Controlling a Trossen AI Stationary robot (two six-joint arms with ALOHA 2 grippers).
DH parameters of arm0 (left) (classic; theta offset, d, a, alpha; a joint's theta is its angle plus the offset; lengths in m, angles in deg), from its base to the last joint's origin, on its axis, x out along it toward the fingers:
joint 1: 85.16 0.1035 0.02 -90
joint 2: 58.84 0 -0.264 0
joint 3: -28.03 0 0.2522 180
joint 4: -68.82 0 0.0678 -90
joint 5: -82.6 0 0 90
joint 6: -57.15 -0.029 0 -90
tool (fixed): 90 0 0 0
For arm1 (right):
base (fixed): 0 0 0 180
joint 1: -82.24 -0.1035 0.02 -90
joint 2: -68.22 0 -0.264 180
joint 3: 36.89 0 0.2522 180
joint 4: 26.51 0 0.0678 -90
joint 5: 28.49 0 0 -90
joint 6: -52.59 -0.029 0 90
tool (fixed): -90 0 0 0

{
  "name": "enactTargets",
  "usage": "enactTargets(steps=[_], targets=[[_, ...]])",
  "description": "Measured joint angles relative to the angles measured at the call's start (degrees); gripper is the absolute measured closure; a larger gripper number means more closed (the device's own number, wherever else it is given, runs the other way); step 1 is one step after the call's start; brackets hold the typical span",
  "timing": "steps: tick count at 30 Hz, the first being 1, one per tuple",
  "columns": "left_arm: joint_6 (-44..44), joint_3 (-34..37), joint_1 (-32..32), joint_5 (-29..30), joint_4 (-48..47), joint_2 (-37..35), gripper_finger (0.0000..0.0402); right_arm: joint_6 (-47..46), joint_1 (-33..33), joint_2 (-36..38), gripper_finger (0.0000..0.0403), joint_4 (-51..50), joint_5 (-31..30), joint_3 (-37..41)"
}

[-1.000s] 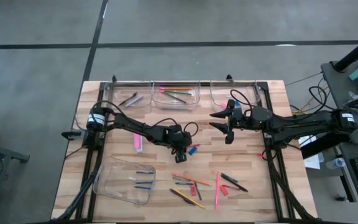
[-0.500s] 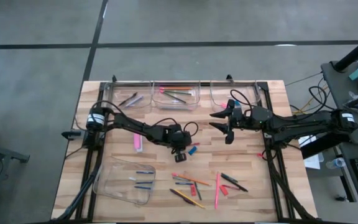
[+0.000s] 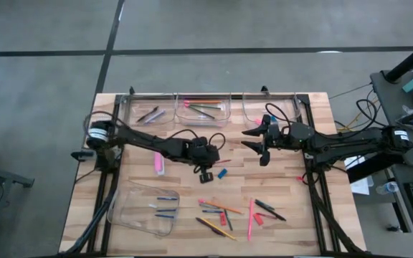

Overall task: Sort crayons/erasers/pens/pencils in bins
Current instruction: Put the red crayon into the bottom left transparent bin

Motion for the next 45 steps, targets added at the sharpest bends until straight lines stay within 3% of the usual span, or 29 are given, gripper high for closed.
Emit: enactTargets(steps=[9, 15, 24, 38, 45], targets=[[1.85, -0.02, -0.67, -0.31, -17.6, -11.08, 0.0401, 0.0, 0.0, -0.01, 0.0232, -0.53, -0.04, 0.02], [2.37, 0.05, -3.4, -5.83, -24.19, -19.85, 0.0401, 0.0, 0.04, -0.01, 0.0232, -0.81, -0.09, 0.02], [13.22, 0.66, -11.44, -10.31, -34.8, -29.62, 0.0401, -0.02, 0.02, -0.03, 0.0232, -0.79, -0.13, 0.02], [38.66, 1.88, -29.73, -16.09, -39.27, -30.62, 0.0401, -0.74, 0.02, -0.14, 0.0232, -0.79, -0.15, 0.02], [50.21, 5.35, -32.26, -16.12, -38.68, -29.34, 0.0369, -2.14, 0.02, -0.16, 0.0232, -0.62, -0.15, 0.02]])
